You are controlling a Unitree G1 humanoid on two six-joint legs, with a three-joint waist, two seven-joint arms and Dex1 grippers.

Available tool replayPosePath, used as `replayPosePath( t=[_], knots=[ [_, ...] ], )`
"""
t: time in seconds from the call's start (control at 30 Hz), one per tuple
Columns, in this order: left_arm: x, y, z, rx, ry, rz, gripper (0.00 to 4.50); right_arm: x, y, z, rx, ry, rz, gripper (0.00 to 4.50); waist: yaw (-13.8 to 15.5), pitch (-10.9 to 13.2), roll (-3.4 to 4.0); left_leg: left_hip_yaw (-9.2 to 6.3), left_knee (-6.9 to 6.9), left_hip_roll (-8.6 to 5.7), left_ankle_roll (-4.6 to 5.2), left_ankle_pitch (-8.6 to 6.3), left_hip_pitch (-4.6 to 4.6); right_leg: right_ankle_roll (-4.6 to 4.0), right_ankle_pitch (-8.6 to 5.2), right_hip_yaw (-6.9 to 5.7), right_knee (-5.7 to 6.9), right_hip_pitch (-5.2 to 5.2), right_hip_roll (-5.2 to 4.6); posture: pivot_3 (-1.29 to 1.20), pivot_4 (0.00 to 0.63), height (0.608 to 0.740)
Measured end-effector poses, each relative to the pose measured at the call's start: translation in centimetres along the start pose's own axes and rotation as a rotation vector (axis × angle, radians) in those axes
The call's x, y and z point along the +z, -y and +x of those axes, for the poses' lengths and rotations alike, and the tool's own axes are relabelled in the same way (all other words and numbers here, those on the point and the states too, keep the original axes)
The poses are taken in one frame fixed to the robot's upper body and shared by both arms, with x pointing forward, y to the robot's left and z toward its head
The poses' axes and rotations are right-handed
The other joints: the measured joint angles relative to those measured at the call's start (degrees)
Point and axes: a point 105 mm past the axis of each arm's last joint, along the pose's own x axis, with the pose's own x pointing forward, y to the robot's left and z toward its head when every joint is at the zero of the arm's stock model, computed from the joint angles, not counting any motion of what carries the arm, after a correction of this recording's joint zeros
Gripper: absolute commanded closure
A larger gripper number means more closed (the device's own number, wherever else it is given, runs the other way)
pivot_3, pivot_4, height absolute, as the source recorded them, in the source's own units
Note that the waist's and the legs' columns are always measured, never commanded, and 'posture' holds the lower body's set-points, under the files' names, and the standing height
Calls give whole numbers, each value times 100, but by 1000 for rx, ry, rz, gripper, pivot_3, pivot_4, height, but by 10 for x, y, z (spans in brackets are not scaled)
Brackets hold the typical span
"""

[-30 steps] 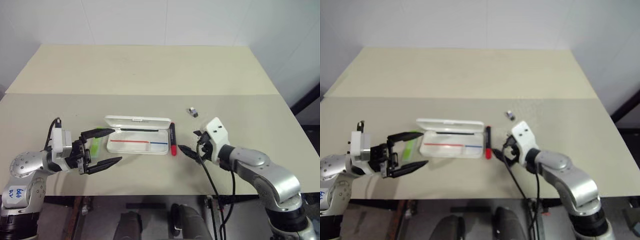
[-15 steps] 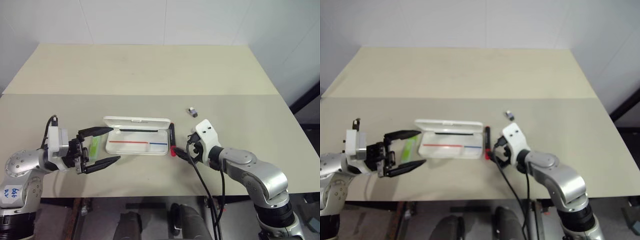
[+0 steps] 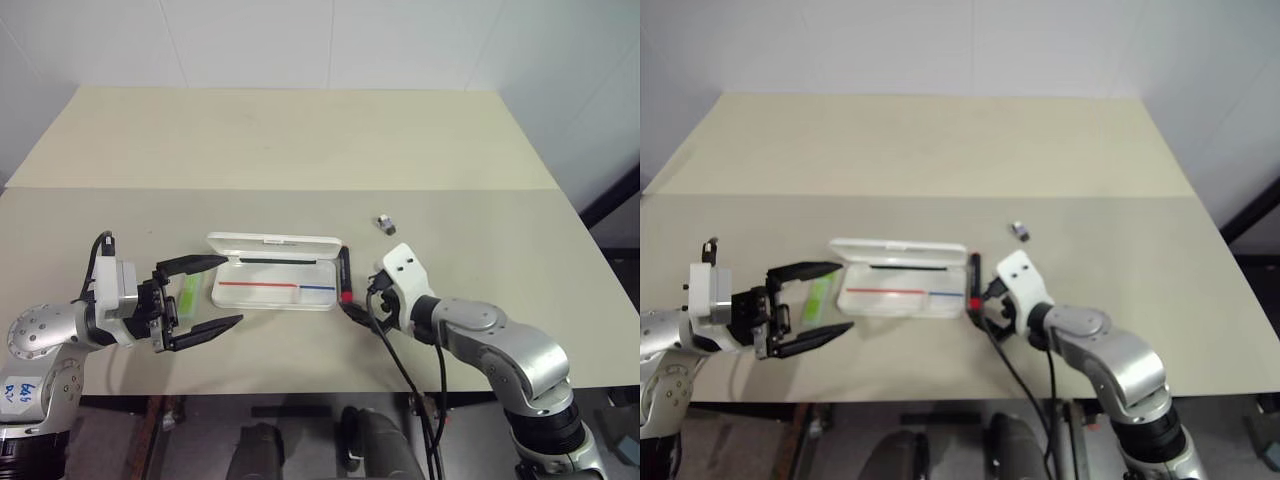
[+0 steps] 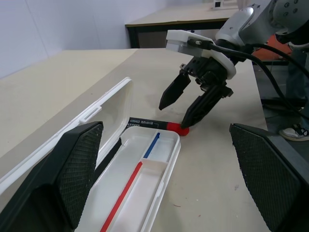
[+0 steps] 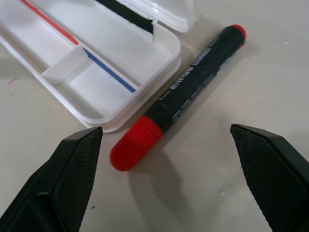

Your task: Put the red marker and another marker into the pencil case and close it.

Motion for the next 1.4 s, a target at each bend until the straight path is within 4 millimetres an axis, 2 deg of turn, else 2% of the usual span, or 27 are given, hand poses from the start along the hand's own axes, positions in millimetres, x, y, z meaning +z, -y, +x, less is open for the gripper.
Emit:
replayPosePath(
  t=[0.17, 0.5, 0.87, 0.9, 0.97, 1.0, 1.1, 1.27, 1.33, 1.4],
  knots=[
    [-1, 0, 0, 7, 1, -9, 34, -2, -7, 6, 20, -11, -9, 0, 0, 0, 0, -1, -1, 0, 0, -1, 0, 0, 0, 0, -2, -1, 0, 0, 150, 740],
    [3, 3, 0, 8, 11, -1, 34, -5, 0, 20, -43, -41, -85, 0, -38, -1, -2, -2, 1, 3, 1, 2, 5, -5, -2, 5, -7, -1, -2, 0, 150, 740],
    [4, 3, 0, 9, 11, 1, 34, -6, 8, 17, -49, -76, -111, 0, -5, -1, -2, -6, 3, -5, 13, 1, 5, -17, -7, 22, -24, -1, -14, 0, 150, 740],
    [4, 3, 0, 9, 11, 1, 0, -6, 8, 16, -47, -80, -116, 406, 19, -1, -2, -5, 2, -5, 15, 0, 5, -17, -7, 23, -28, 0, -14, 0, 150, 740],
    [4, 3, 0, 9, 12, 2, 0, -7, 8, 15, -35, -85, -122, 832, 43, -1, -2, -5, 2, -7, 18, -2, 1, -18, -7, 21, -38, 1, -16, 0, 150, 740],
    [4, 2, 0, 9, 12, 3, 0, -8, 7, 15, -29, -89, -126, 1270, 48, -1, -2, -4, 2, -6, 20, -2, -1, -19, -8, 21, -44, 3, -19, 0, 150, 740],
    [5, 2, 0, 8, 15, 9, 0, -9, 5, 13, -15, -100, -145, 2181, 59, -2, -2, -4, 2, -6, 40, -3, -4, -24, -10, 23, -58, 8, -38, 0, 150, 740],
    [5, -1, 0, 13, 18, 6, 0, -11, 7, 11, -11, -120, -174, 3627, 75, -3, 0, -4, 2, -9, 73, -6, -4, -16, 27, 22, -154, 57, -49, 0, 150, 740],
    [3, -2, -2, 18, 16, -3, 0, -11, 9, 10, -18, -126, -180, 3965, 79, -3, 0, -2, 2, -11, 60, -22, -4, -8, 43, 22, -185, 74, -59, 0, 150, 740],
    [2, -3, -2, 19, 16, -6, 0, -11, 11, 9, -23, -130, -185, 3964, 86, -2, 0, -1, 2, -11, 66, -25, -4, -5, 54, 22, -205, 83, -65, 0, 150, 740]
  ],
)
